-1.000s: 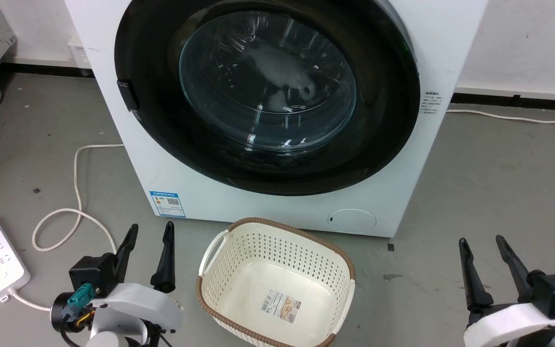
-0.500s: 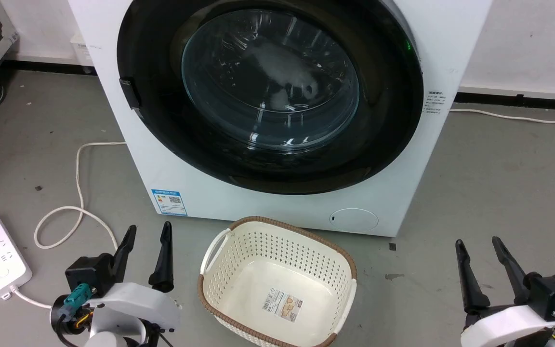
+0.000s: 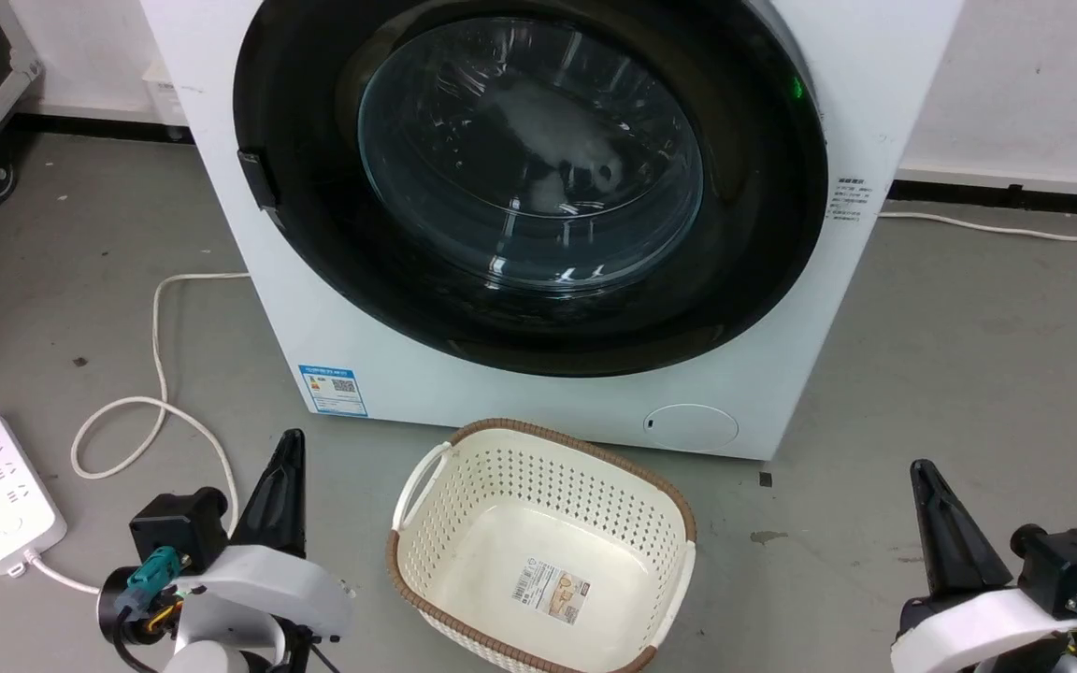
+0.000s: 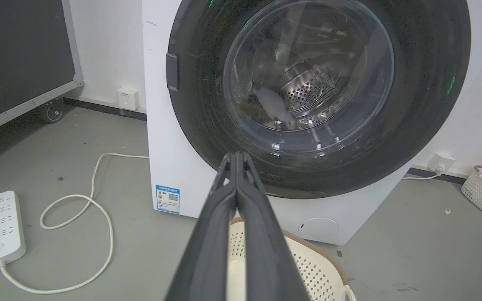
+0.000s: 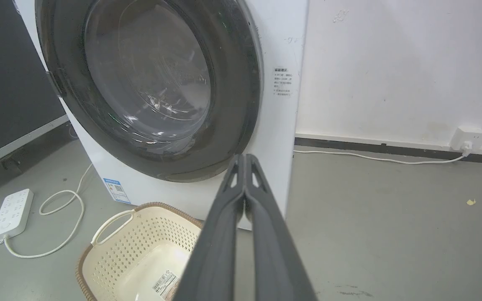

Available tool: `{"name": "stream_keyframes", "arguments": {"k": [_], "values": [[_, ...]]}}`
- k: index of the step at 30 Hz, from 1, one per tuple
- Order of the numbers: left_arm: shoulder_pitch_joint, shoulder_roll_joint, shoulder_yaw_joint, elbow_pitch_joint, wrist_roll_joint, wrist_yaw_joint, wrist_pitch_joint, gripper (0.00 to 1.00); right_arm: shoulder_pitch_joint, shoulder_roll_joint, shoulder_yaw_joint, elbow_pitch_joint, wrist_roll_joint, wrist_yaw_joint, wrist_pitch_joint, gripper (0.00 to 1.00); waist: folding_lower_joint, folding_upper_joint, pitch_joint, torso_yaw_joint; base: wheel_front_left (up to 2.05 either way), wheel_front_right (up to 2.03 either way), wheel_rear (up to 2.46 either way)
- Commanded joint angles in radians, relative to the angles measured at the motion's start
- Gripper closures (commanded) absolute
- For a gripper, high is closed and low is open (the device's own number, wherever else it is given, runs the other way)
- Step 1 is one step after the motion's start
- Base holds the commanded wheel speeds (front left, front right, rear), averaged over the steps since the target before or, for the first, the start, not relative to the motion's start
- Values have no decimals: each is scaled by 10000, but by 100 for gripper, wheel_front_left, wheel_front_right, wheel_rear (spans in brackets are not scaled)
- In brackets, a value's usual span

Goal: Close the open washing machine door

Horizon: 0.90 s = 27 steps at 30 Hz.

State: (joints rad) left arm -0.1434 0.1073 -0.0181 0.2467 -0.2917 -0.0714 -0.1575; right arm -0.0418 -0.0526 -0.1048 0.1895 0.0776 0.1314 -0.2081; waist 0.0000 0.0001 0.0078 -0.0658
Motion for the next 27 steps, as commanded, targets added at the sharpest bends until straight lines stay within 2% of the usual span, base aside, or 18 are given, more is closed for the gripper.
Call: {"name": "stream_keyframes", "arguments": {"k": [1,27], "values": [[121,-27,6,-74,97,58,49,100,38,2,36,-85,-55,-1,56,100,0,-1,0,5,0,0,0],[421,-151,46,-621,742,208,398,100,125,7,267,-499,-219,-2,519,100,0,-1,-18,154,0,0,0]]}}
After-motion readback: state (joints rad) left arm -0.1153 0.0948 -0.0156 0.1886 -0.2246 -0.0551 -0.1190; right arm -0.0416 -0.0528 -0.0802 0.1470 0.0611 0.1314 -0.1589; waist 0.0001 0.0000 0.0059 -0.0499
